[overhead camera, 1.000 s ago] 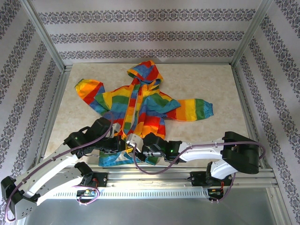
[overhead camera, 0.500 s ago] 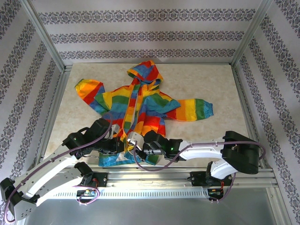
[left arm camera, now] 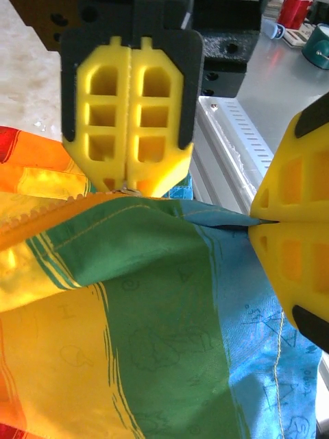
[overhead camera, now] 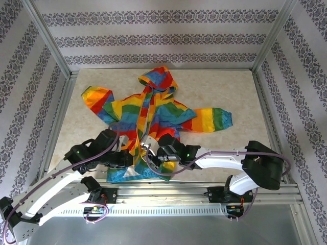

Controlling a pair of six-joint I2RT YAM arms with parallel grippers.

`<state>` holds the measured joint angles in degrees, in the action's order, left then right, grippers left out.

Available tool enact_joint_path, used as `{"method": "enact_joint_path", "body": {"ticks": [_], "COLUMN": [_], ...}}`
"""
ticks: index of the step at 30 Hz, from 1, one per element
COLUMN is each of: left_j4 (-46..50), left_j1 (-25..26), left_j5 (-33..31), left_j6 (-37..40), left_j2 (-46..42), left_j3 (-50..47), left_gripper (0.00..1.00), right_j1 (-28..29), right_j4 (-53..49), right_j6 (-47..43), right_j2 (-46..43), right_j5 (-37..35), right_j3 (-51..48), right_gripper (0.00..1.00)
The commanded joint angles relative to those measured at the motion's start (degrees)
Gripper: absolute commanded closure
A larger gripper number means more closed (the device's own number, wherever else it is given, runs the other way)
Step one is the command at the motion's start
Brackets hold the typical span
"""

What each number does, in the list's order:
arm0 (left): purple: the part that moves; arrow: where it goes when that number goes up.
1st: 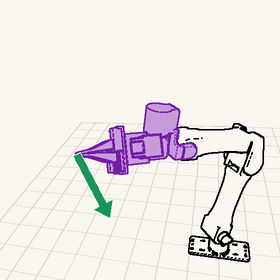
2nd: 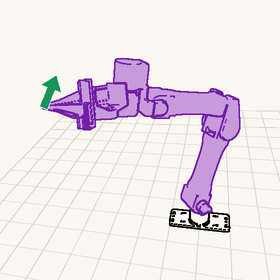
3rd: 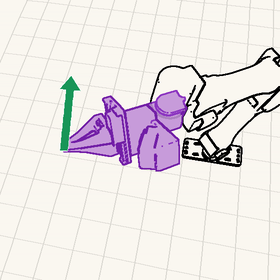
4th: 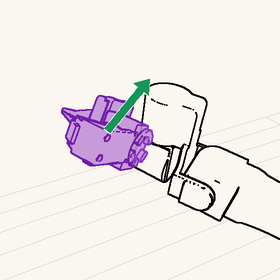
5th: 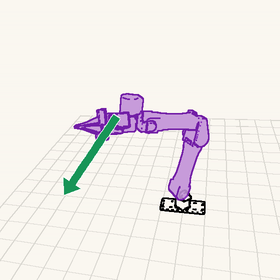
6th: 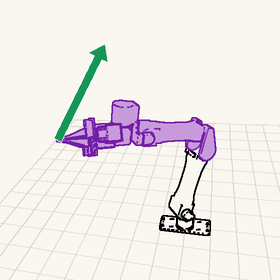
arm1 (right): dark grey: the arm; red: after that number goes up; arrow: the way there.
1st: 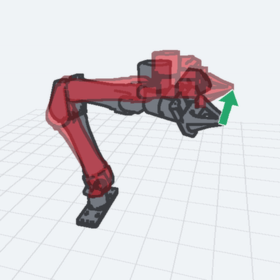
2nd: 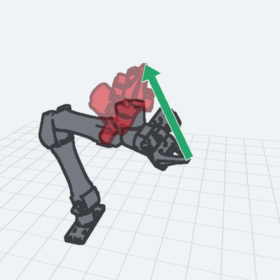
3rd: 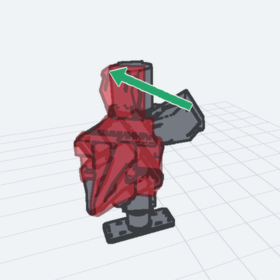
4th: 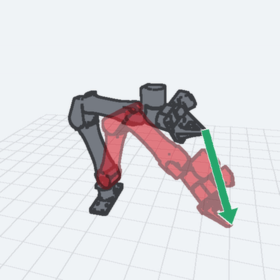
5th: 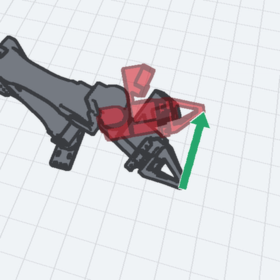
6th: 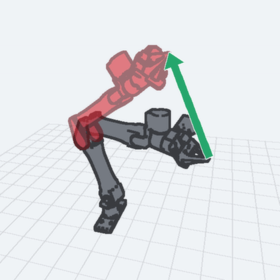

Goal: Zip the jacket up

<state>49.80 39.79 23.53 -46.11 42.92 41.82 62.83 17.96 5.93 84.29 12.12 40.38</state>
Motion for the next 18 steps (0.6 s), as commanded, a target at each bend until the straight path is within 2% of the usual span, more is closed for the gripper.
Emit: {"method": "enact_joint_path", "body": {"ticks": [1, 10, 18], "left_j4": [7.03, 10.05, 17.17], "left_j1": [0.55, 0.55, 0.42], "left_j5": [-0.07, -3.56, -12.19], "left_j6": [1.05, 2.21, 5.77], "left_j2": [-1.62, -2.60, -0.19], "left_j3": [2.06, 4.57, 10.95], "left_gripper": [1.00, 1.00, 1.00], "right_j1": [-2.54, -8.62, -14.86], "right_j4": [-2.41, -5.20, -8.14], "right_j6": [1.05, -0.30, -1.87], "right_j2": [1.64, 4.83, 7.57], "right_j5": [-2.35, -1.84, -1.75], "right_j3": [2.63, 8.10, 14.26], "right_gripper": [1.00, 1.00, 1.00]}}
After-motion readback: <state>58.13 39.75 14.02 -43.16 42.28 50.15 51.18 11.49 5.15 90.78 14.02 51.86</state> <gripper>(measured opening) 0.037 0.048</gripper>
